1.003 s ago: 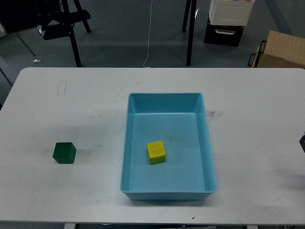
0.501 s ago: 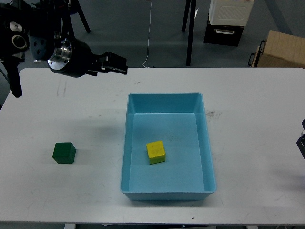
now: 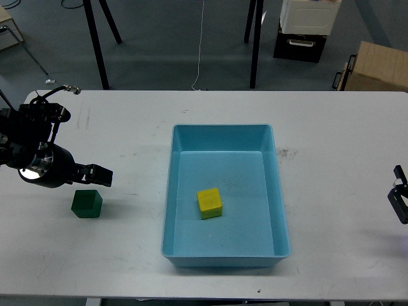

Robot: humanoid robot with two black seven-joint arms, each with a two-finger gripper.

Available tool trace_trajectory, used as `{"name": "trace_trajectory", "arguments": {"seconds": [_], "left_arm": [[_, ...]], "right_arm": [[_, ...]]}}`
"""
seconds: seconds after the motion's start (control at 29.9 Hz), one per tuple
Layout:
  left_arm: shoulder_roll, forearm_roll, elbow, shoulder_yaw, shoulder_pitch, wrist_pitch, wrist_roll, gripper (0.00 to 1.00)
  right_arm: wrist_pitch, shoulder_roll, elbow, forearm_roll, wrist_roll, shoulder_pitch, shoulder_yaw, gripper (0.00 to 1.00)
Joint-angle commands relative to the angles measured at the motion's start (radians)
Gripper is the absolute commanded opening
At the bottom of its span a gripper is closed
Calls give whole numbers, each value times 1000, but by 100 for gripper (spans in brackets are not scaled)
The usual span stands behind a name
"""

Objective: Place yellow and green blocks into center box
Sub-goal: 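Lower the left gripper onto the green cube and close it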

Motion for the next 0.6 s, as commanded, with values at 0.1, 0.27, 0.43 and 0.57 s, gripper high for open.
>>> {"name": "trace_trajectory", "arguments": {"seconds": [0.1, 0.27, 0.43, 0.57], "left_arm": [[0, 58, 25, -33, 76, 0, 12, 100], [-1, 92, 34, -44, 109, 0, 6, 100], [-1, 109, 36, -75, 142, 0, 6, 100], [-4, 130, 48, -90, 170, 0, -2, 100]], "right_arm": [[0, -1, 1, -1, 0, -2, 0, 100], [0, -1, 1, -1, 0, -9, 3, 100], [0, -1, 1, -2, 0, -11, -2, 100], [0, -1, 1, -4, 0, -11, -2, 100]]}}
